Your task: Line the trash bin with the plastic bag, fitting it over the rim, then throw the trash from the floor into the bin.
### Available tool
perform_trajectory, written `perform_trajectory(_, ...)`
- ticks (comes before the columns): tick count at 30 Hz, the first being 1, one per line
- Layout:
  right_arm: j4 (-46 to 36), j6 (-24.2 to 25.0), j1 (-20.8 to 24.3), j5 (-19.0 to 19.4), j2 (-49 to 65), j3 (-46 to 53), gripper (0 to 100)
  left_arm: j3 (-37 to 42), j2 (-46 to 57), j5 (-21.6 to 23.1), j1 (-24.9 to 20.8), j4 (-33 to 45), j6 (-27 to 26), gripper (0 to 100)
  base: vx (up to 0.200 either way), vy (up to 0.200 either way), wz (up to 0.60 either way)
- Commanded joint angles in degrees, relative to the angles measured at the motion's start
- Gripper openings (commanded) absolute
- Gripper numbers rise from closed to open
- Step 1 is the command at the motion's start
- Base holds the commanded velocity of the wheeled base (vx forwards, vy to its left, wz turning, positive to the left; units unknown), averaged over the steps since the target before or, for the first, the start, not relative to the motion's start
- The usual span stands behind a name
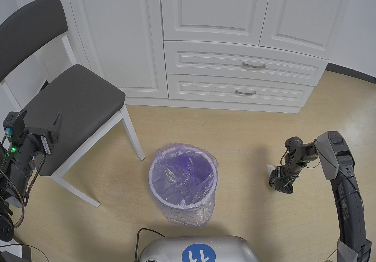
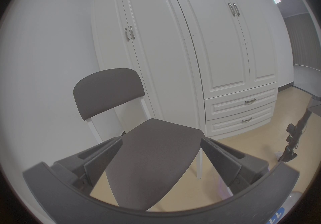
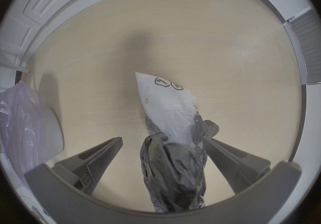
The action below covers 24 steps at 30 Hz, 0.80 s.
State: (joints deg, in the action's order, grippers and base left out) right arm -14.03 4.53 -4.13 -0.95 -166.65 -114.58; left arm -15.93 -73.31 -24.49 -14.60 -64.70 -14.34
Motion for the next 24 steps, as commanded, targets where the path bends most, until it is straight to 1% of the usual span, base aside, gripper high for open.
perform_trajectory(1,-0.03,-0.14,0.09,-0.02,-0.87,-0.01,100,0.11,-0.34,0.06,-0.07,0.01,0.01,100,0.000,0.000,0.00)
perform_trajectory(15,0.14,0.30,0.00,-0.10,-0.96,-0.01,100,0.29,-0.51,-0.03,-0.07,0.01,0.01,100,0.000,0.000,0.00)
perform_trajectory(16,0.23,0.30,0.00,-0.19,-1.05,-0.01,0,0.29,-0.60,0.06,-0.07,0.01,0.01,100,0.000,0.000,0.00)
perform_trajectory(21,0.50,0.21,0.00,-0.63,-1.14,-0.01,0,0.29,-0.60,-0.03,-0.07,0.01,0.01,100,0.000,0.000,0.00)
perform_trajectory(24,0.58,0.83,-0.17,-2.04,-0.35,-0.01,0,0.11,-0.51,0.06,-0.07,-0.08,0.01,100,0.000,0.000,0.00)
